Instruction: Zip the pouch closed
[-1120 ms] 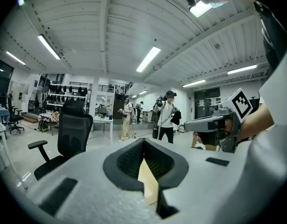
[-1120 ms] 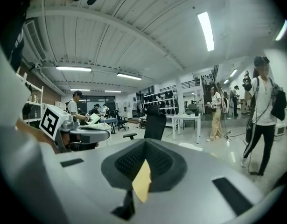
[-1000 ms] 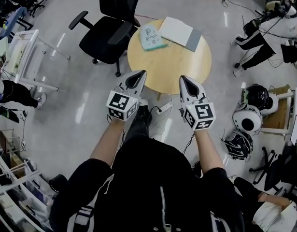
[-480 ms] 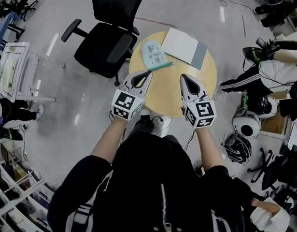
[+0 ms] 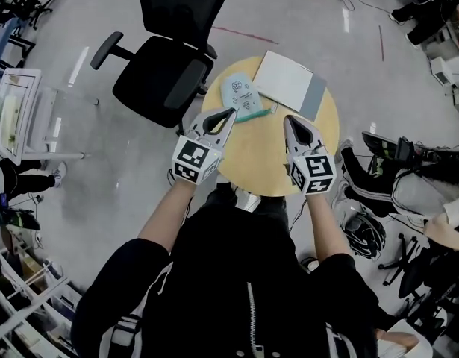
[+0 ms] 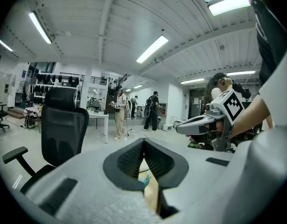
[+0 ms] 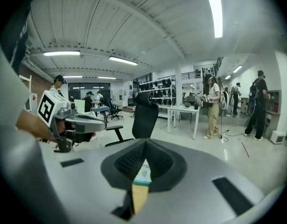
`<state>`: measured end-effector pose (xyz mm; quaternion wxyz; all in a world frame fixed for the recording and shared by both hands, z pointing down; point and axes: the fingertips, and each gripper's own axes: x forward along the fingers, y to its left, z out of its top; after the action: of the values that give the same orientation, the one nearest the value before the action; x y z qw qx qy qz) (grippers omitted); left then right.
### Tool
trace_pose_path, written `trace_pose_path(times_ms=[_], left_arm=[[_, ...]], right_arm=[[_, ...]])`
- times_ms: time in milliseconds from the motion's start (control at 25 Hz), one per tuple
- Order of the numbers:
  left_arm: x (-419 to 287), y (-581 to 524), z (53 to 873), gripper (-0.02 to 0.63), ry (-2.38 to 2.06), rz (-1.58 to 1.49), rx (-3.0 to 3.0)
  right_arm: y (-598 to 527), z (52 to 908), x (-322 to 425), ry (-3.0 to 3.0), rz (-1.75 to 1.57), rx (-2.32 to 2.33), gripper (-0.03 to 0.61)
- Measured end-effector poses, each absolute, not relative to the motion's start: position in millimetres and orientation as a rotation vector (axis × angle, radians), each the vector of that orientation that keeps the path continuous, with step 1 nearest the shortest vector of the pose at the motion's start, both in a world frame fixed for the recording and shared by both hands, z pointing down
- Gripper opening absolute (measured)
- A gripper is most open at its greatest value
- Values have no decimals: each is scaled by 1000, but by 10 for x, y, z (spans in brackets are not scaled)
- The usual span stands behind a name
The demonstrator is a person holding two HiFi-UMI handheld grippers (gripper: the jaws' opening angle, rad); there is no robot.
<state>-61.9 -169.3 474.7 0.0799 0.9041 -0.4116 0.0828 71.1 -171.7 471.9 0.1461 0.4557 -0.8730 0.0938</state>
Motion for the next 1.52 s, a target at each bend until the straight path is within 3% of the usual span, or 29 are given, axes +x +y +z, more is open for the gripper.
trace_pose_path(times_ms=[440,1040,1120,1520], left_arm=[[-331,-2142,4993,0,-1359,260,2564],[-294,-2132,5602,0,-1497,344,2322],[-332,-2089,5675,0,-1515,352,2289],[-651,-1761,5980,0,-1617,366,2129]], right_arm=[[-2355,5125,1045,-2507,252,1110,5],[-2633,6336,985,-2392,170,562,7],[-2637,6497,950,-2354,113,463,60],[-2694,7201,839,-2110,-254,18,121]])
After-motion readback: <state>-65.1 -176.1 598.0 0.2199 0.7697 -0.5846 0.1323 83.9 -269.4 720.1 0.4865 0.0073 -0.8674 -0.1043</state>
